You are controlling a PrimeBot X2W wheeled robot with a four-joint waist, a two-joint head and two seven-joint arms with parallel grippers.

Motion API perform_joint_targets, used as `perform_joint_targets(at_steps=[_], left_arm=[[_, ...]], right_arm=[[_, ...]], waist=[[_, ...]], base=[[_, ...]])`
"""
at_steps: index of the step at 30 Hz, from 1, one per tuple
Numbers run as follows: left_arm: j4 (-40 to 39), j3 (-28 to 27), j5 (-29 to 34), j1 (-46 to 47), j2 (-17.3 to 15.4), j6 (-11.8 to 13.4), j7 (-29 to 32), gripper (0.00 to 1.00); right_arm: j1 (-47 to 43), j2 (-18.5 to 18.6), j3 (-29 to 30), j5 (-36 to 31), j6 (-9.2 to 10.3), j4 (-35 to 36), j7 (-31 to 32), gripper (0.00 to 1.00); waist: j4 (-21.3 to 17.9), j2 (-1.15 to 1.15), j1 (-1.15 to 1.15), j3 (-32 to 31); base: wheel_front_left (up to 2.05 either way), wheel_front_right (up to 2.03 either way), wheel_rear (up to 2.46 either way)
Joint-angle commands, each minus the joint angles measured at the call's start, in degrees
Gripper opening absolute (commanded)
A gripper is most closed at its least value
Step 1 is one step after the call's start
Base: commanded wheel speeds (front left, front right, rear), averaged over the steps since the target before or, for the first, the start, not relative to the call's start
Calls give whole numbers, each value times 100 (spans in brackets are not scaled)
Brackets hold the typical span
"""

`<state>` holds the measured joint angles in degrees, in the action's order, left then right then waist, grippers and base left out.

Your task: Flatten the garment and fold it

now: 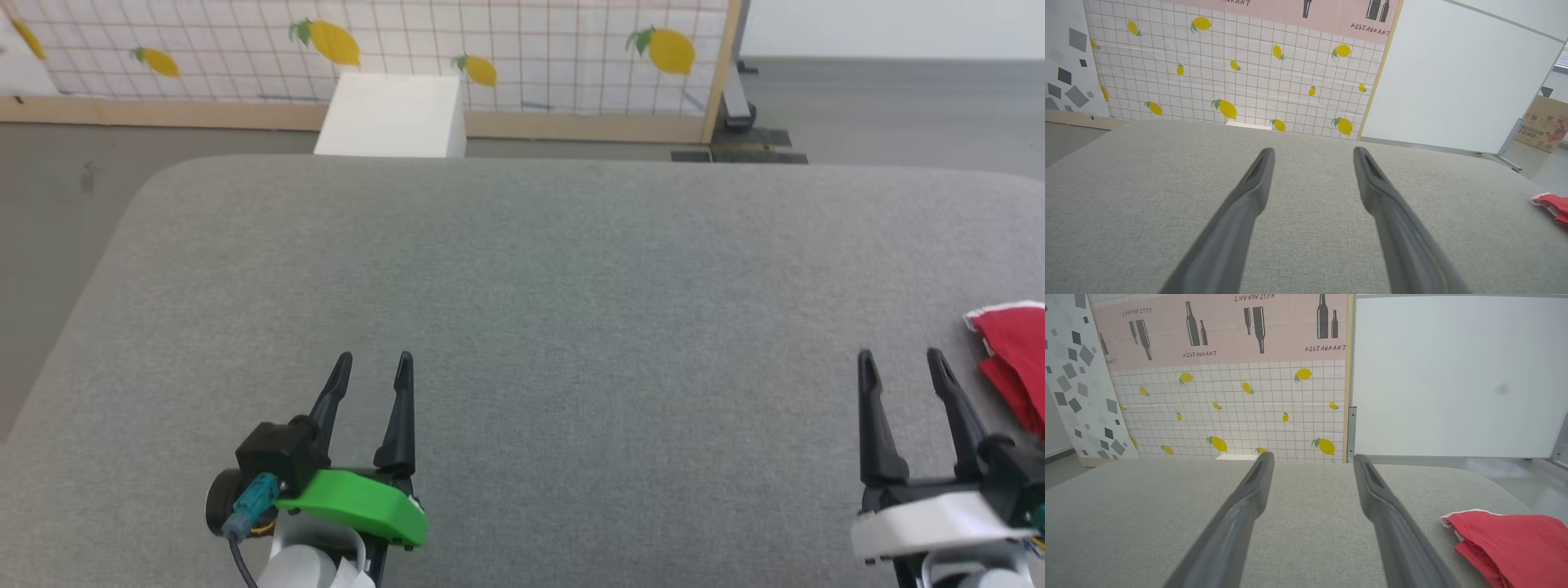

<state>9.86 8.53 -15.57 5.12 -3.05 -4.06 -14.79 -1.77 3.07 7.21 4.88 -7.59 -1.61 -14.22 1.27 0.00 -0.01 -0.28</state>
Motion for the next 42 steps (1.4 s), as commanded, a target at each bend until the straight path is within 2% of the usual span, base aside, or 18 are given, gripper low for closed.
perform_joint_targets(at_steps=[1, 7, 23, 24, 42], left_arm=[[8, 17, -12, -93, 16, 41, -20, 100], [-1, 37, -53, -187, 16, 95, -20, 100], [79, 54, -99, -159, 17, 123, -20, 100], [72, 48, -67, -126, 2, 110, 2, 0], [43, 24, -23, -135, 2, 118, 48, 0]], right_arm=[[-122, -11, 27, 15, 10, 46, -53, 100], [-297, -17, -32, 225, 10, 65, -65, 100], [-290, -19, -140, 283, 10, -48, -76, 100], [-276, -8, -134, 238, 1, -38, -42, 0], [-265, -6, -145, 214, 0, -32, -2, 0]], waist=[[88, 0, 1, -113], [37, 0, 1, -114], [52, 0, 1, -114], [50, 0, 1, -112], [45, 0, 1, -108]], base=[[0, 0, 0], [0, 0, 0], [0, 0, 0], [0, 0, 0], [0, 0, 0]])
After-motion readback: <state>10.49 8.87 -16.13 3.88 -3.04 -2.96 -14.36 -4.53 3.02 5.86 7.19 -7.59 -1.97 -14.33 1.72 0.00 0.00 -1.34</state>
